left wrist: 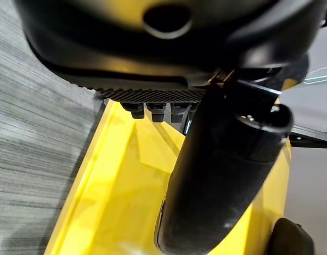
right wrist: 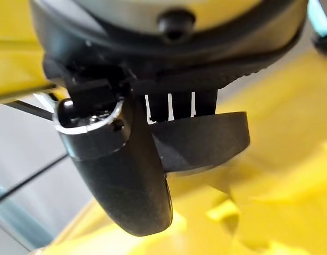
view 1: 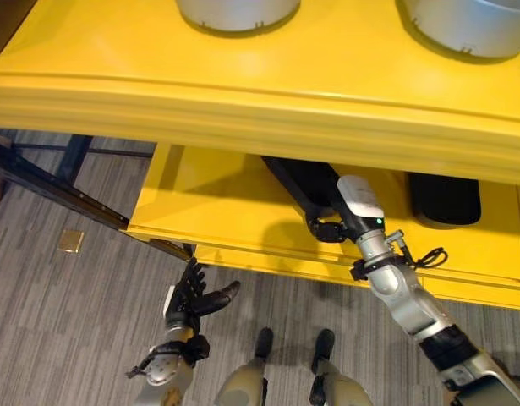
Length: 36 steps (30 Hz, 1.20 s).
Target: Move parts from the plastic box to the shelf.
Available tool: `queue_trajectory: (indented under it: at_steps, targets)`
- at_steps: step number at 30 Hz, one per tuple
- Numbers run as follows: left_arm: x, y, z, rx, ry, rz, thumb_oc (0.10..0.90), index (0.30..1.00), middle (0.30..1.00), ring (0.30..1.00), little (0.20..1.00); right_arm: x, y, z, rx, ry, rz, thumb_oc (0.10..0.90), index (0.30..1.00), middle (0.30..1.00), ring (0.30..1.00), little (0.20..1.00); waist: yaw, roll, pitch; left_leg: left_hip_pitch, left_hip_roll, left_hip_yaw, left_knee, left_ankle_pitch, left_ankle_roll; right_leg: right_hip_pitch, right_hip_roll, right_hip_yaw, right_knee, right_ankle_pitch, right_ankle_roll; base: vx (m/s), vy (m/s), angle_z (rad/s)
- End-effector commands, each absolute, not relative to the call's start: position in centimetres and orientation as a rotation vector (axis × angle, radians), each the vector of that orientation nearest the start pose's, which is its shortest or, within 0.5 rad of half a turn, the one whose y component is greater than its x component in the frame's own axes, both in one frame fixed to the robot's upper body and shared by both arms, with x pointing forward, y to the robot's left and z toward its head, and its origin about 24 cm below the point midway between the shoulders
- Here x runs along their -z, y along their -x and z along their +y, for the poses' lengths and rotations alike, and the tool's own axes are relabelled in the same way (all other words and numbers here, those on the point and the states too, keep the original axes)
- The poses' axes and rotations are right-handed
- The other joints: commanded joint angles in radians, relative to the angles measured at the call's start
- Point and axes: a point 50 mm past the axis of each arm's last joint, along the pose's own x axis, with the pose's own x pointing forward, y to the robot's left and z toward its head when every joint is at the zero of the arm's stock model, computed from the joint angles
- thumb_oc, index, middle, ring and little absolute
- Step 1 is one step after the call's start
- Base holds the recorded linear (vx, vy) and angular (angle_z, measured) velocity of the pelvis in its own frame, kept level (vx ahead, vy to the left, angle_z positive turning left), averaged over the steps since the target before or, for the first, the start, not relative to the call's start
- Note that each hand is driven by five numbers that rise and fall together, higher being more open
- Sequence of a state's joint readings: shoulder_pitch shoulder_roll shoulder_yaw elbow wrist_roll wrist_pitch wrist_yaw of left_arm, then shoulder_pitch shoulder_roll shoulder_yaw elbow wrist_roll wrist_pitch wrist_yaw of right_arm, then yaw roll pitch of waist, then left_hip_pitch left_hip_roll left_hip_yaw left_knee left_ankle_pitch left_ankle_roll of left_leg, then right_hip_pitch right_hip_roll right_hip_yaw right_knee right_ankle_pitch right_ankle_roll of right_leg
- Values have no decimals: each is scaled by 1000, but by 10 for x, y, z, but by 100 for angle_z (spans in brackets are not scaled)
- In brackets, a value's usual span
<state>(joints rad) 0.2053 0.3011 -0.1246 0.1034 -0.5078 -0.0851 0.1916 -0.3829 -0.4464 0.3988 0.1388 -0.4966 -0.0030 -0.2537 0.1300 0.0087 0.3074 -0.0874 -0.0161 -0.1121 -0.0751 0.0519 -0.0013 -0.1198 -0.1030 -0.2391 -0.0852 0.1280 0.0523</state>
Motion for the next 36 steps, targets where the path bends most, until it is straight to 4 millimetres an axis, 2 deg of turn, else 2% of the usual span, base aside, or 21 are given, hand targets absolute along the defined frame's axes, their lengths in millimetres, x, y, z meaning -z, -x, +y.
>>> queue_trajectory:
  at_steps: [1,5,7,9,10,19,20,26,36]
  targets:
    - [-18,-204,223,-206,135,92,900,1000,1000,1000,1000,-159,-310,-118,-46,828,-629,400,300,300,300,300,0,-31,-46,-49,44,30,35,3,-19,15,-114,26,124,-66,90,-54,26,0]
    - [-21,-207,221,-190,126,85,900,1000,1000,1000,1000,-157,-311,-118,-39,779,-604,400,300,300,300,300,-4,-28,-19,-83,39,33,83,-11,-16,-6,-123,29,145,-69,89,-95,30,0]
    - [-23,-210,220,-182,121,77,900,1000,1000,1000,1000,-160,-312,-116,-39,738,-609,400,300,300,300,300,-7,-25,11,-122,33,33,145,-26,-16,-30,-131,33,175,-75,84,-174,29,4]
    - [-29,-218,216,-160,113,51,900,1000,1000,1000,1000,-167,-311,-110,-43,681,-638,400,300,300,300,300,-15,-16,72,-210,19,35,270,-64,-16,-100,-141,50,260,-86,69,-275,63,2]
    - [-31,-219,216,-158,111,47,900,1000,1000,1000,1000,-169,-311,-109,-44,663,-643,400,300,300,300,300,-17,-14,83,-232,16,36,303,-74,-15,-119,-140,57,287,-91,65,-194,53,1]
    - [-36,-222,213,-166,113,31,900,1000,1000,1000,1000,-186,-306,-97,-61,589,-718,400,300,300,300,300,-27,-11,136,-365,20,64,530,-165,1,-277,-128,111,485,-151,34,-96,41,-8]
    - [-35,-221,213,-173,117,34,900,1000,1000,1000,1000,-189,-304,-95,-67,579,-735,400,300,300,300,300,-27,-11,147,-382,25,73,571,-190,5,-306,-121,126,525,-167,29,-78,44,-26]
    - [-37,-222,214,-186,121,27,900,1000,1000,1000,1000,-190,-304,-91,-72,554,-737,400,300,300,300,300,-31,-21,162,-411,31,87,613,-206,12,-338,-116,139,543,-170,27,-51,10,-14]
    - [-41,-224,215,-184,108,11,900,1000,1000,1000,1000,-204,-306,-89,-25,493,-780,400,300,300,300,300,-36,-32,160,-402,32,82,585,-196,7,-327,-111,129,514,-164,26,-7,-10,-4]
